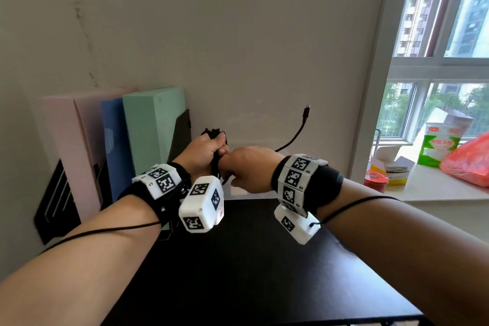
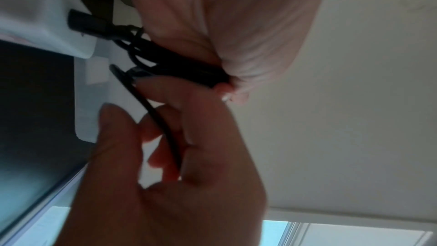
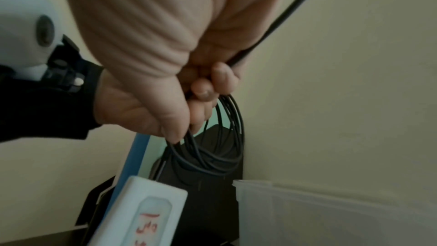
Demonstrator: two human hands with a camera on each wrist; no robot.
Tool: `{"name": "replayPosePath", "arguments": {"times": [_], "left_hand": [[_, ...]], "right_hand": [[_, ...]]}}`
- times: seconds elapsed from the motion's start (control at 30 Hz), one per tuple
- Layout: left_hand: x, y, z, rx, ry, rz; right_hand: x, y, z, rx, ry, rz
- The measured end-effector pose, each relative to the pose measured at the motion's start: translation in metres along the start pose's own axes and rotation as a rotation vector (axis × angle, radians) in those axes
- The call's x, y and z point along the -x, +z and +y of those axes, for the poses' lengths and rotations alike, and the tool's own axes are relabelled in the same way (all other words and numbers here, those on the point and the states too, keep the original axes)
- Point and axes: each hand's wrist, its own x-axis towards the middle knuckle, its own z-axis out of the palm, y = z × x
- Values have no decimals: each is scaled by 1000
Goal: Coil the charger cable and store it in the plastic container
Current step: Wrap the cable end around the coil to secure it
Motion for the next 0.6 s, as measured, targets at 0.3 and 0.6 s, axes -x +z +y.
{"name": "replayPosePath", "arguments": {"times": [0.3,0.6], "left_hand": [[10,9,3,-175,-93,-85],[14,27,-5,-337,-109,-232]], "right_hand": [[5,-10,9,-20,87,309],[3,-12,19,-61,145,58]]}}
